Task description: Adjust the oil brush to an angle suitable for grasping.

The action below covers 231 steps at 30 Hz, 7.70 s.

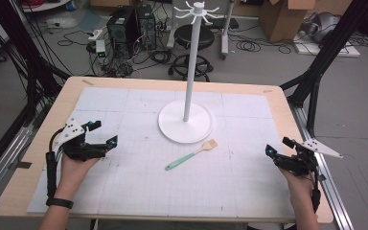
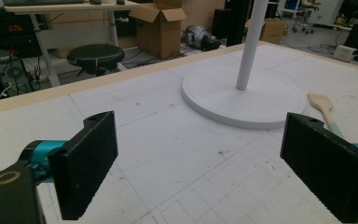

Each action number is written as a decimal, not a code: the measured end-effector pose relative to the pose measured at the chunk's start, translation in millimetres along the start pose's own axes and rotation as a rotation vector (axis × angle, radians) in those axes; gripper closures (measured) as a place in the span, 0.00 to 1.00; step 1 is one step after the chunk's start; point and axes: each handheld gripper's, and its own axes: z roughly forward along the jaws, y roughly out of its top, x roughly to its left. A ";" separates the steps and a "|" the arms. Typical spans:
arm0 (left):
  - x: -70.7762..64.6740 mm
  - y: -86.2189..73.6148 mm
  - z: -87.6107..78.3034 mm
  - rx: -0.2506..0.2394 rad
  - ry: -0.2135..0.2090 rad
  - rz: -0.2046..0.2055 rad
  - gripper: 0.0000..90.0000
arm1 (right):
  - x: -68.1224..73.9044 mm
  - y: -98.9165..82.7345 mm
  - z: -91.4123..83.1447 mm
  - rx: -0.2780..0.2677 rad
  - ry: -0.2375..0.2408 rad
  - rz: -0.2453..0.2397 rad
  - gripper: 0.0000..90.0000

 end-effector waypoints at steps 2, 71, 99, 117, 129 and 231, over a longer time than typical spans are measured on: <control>-0.9 0.5 0.9 -0.002 -0.009 0.001 0.13 | 0.4 -0.1 0.3 0.002 0.001 0.003 0.13; -127.7 19.3 138.6 0.246 -0.349 0.120 0.22 | -4.0 -0.7 1.8 0.000 0.013 0.049 0.13; -158.8 -3.6 182.3 0.438 -0.339 0.130 0.49 | -5.5 -0.6 1.5 -0.006 0.015 0.053 0.13; -170.0 -6.7 186.4 0.451 -0.306 0.173 0.82 | -4.6 -0.1 1.7 -0.007 0.015 0.041 0.13; -171.4 -6.9 185.0 0.441 -0.315 0.210 0.91 | -5.3 0.1 0.4 -0.009 0.006 0.054 0.13; 18.1 -20.9 -25.5 0.069 0.034 0.015 0.19 | 14.5 0.5 3.7 -0.014 0.086 0.017 0.14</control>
